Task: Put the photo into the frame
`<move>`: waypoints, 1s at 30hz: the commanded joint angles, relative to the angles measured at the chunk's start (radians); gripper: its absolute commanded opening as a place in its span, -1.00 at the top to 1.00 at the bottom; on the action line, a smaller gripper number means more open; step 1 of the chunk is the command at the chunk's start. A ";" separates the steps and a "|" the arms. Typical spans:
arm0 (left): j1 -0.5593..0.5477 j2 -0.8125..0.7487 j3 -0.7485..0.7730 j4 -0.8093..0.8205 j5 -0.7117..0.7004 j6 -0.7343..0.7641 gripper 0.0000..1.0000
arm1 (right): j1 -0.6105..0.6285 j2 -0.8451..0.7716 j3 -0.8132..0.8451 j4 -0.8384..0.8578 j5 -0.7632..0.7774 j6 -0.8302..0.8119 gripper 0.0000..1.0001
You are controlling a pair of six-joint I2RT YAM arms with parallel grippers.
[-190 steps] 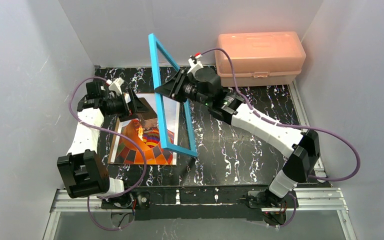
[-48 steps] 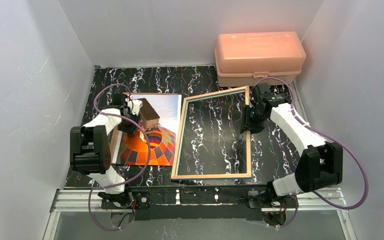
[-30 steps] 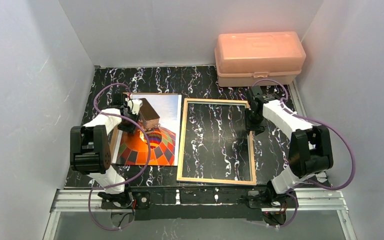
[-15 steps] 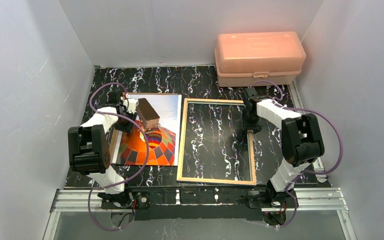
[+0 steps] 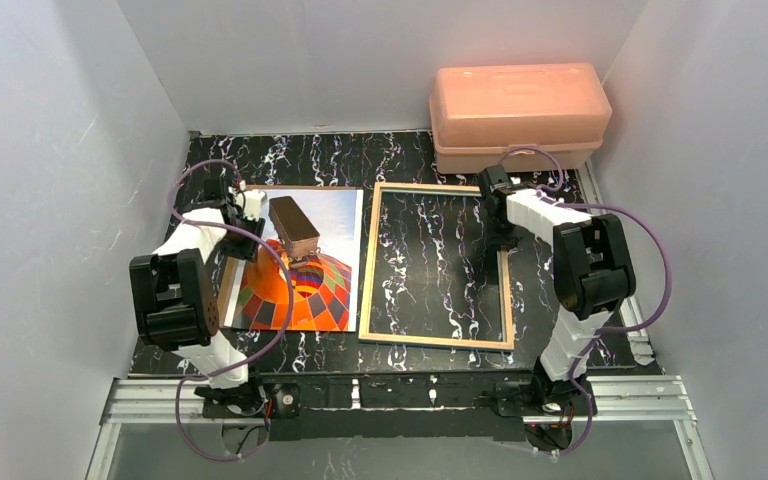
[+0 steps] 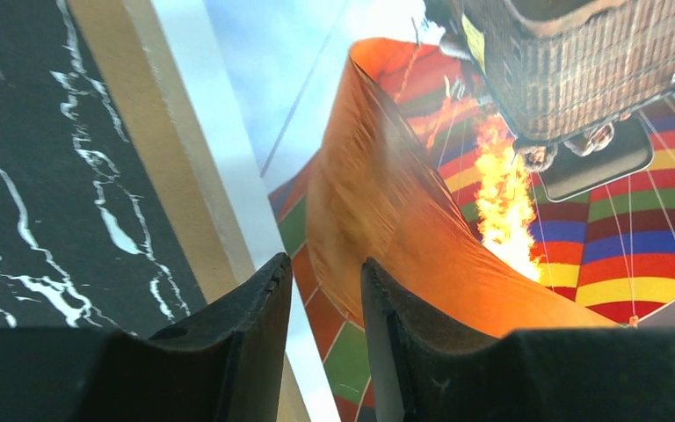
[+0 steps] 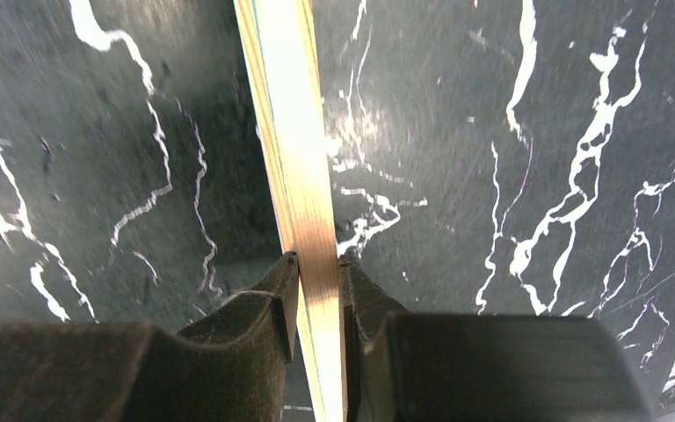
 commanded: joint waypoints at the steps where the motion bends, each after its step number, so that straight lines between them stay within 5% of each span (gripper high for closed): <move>1: 0.028 -0.007 0.083 -0.079 0.047 0.016 0.29 | -0.006 0.025 0.080 0.042 0.100 0.008 0.55; 9: 0.071 -0.017 0.187 -0.174 0.154 0.029 -0.31 | -0.005 0.034 0.139 0.042 0.107 -0.086 0.45; 13: 0.100 0.003 0.256 -0.219 0.189 0.013 -0.39 | -0.004 0.002 0.127 0.040 0.151 -0.126 0.37; 18: 0.116 0.012 0.297 -0.240 0.192 0.013 -0.41 | -0.002 -0.011 0.136 -0.014 0.155 -0.111 -0.10; 22: 0.127 0.002 0.300 -0.240 0.201 0.010 -0.42 | 0.019 -0.034 0.133 -0.042 0.147 -0.060 -0.23; 26: 0.139 0.010 0.288 -0.244 0.213 0.008 -0.42 | 0.179 -0.119 0.129 0.027 0.151 0.036 -0.61; 30: 0.153 0.025 0.279 -0.253 0.215 0.009 -0.42 | 0.384 -0.079 0.212 0.105 0.076 0.147 -0.66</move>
